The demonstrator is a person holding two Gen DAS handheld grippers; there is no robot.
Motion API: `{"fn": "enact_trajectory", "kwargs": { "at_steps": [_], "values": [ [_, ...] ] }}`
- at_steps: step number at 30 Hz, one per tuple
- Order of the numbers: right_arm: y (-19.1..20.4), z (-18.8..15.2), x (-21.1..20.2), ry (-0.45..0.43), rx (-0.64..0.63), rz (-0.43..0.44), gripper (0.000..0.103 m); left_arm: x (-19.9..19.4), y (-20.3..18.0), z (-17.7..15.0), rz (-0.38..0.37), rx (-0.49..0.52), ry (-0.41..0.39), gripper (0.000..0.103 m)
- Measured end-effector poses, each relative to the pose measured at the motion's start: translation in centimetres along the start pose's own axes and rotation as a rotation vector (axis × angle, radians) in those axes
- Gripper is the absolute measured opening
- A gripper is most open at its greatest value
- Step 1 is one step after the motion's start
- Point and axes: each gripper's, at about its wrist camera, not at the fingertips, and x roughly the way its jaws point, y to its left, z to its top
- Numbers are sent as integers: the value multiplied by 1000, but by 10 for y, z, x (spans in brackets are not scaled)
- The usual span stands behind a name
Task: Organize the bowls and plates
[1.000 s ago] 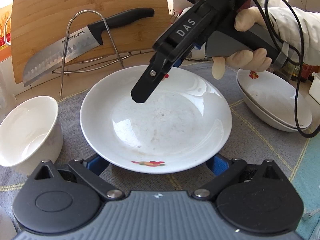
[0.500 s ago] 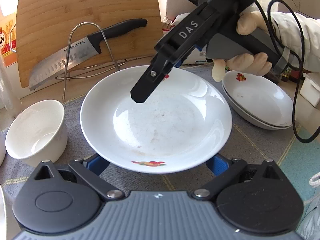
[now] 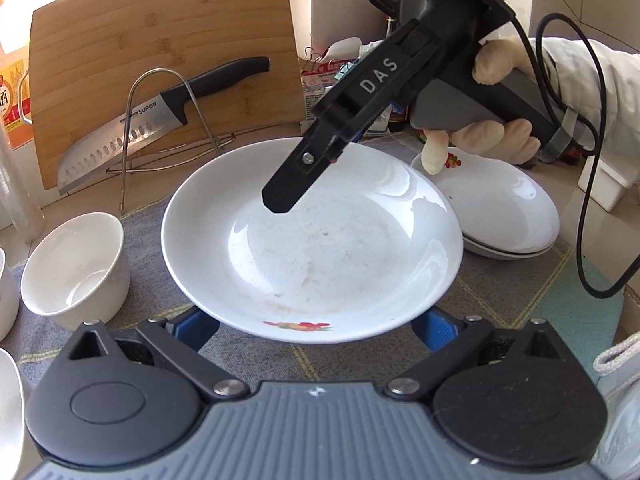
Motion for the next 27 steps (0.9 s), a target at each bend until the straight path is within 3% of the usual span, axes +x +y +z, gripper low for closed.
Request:
{"fn": "enact_trajectory", "kwargs": {
  "at_steps": [27],
  "values": [
    [-24, -65, -74, -106, 144, -115, 103, 0, -58, 24, -136, 158, -34, 100]
  ]
}}
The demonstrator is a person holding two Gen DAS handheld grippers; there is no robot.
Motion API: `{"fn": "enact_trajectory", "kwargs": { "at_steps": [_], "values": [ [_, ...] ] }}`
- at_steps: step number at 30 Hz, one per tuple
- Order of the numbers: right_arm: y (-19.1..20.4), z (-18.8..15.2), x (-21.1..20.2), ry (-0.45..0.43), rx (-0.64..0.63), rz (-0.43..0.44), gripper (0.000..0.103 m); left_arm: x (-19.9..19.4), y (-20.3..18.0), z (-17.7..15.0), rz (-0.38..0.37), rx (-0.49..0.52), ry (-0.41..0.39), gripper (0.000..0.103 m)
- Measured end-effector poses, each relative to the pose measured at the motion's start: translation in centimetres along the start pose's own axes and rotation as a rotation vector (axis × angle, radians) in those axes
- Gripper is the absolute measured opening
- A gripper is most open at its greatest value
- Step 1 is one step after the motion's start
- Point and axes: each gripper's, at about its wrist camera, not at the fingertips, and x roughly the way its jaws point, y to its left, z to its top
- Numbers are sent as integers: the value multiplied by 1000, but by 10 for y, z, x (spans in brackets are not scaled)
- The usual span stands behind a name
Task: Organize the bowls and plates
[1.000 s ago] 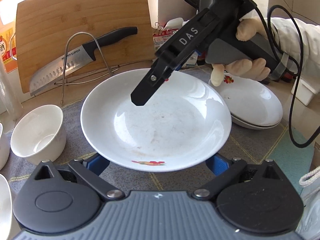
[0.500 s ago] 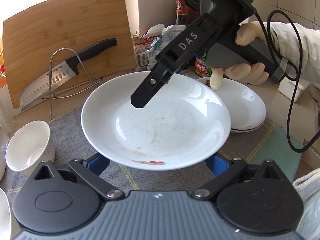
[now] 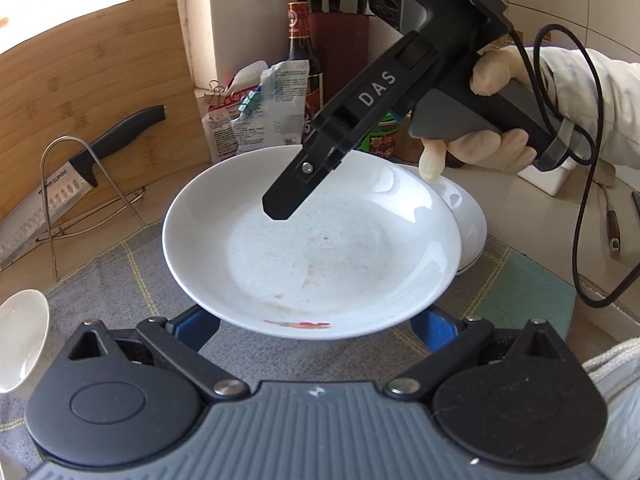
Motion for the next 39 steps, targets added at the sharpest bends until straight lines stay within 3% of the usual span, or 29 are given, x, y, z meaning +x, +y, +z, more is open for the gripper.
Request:
{"fn": "enact_trajectory", "kwargs": {
  "at_steps": [19, 39],
  "values": [
    [-49, -56, -39, -32, 170, -103, 103, 36, -37, 20, -161, 94, 20, 100],
    [-70, -73, -40, -21, 229, -142, 103, 59, -42, 27, -217, 127, 55, 100]
  ]
}}
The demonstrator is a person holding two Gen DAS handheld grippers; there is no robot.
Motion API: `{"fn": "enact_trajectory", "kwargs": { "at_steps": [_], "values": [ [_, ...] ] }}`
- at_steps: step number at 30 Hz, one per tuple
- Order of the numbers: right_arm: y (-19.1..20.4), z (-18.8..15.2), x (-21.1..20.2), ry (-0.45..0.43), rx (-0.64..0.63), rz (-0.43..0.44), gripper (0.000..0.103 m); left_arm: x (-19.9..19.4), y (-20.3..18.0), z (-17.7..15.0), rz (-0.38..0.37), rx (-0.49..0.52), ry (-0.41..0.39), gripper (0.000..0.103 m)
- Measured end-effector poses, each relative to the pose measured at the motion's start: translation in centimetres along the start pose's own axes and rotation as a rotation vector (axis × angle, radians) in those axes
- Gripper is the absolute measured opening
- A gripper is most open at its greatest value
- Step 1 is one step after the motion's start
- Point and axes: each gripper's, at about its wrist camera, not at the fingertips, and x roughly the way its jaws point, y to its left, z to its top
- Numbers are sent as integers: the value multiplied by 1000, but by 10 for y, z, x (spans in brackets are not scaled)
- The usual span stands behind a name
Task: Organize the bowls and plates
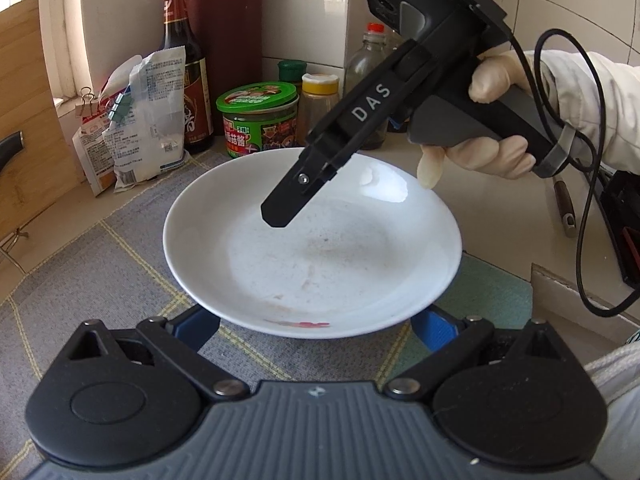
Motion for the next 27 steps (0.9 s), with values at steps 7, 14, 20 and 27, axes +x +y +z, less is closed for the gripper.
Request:
{"fn": "enact_trajectory", "kwargs": {
  "at_steps": [7, 14, 20, 27],
  "values": [
    [-2, 1, 4, 9, 2, -3, 103, 5, 1, 0, -5, -10, 15, 100],
    [-4, 2, 7, 14, 7, -8, 103, 8, 2, 1, -4, -16, 25, 100],
    [-7, 2, 6, 13, 19, -10, 103, 10, 5, 1, -3, -20, 27, 100],
    [-8, 1, 5, 13, 22, -13, 103, 12, 5, 2, -5, -16, 30, 100]
  ]
}}
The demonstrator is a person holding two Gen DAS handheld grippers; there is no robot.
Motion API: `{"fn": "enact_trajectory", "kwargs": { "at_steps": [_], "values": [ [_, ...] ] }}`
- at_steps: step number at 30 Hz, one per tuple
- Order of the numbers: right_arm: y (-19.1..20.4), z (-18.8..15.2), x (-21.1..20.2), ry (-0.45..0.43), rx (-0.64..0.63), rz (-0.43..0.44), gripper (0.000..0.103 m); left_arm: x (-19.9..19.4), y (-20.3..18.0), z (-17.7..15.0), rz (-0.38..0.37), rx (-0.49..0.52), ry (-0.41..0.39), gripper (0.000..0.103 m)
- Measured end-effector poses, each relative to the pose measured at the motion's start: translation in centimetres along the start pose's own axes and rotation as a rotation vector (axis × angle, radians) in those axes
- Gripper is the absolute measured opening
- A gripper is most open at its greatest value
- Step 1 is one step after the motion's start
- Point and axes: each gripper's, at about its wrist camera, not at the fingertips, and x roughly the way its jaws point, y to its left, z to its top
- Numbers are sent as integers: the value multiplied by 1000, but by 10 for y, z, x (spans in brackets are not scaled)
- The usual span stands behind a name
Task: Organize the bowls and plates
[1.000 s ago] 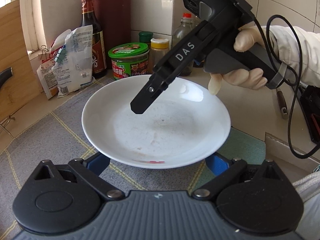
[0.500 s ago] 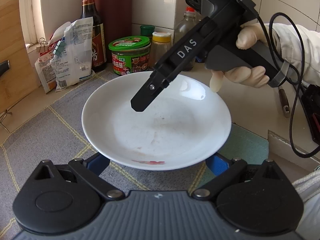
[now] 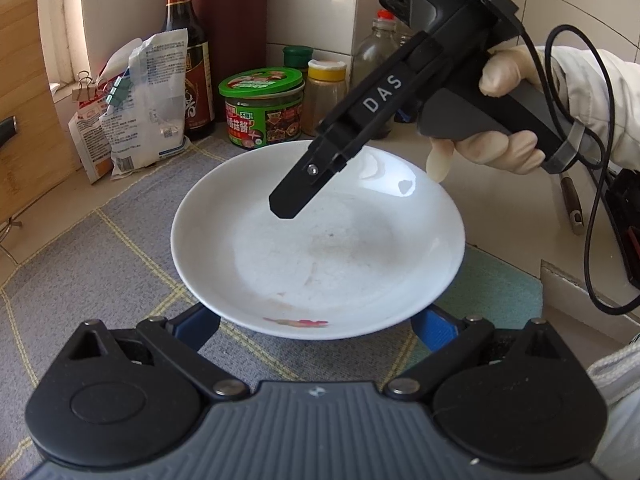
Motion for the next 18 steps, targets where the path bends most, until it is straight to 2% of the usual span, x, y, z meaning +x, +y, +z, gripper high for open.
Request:
{"fn": "enact_trajectory", "kwargs": {
  "at_steps": [18],
  "values": [
    [-4, -2, -4, 1, 10, -21, 103, 4, 2, 2, -8, 19, 5, 100]
  ]
}}
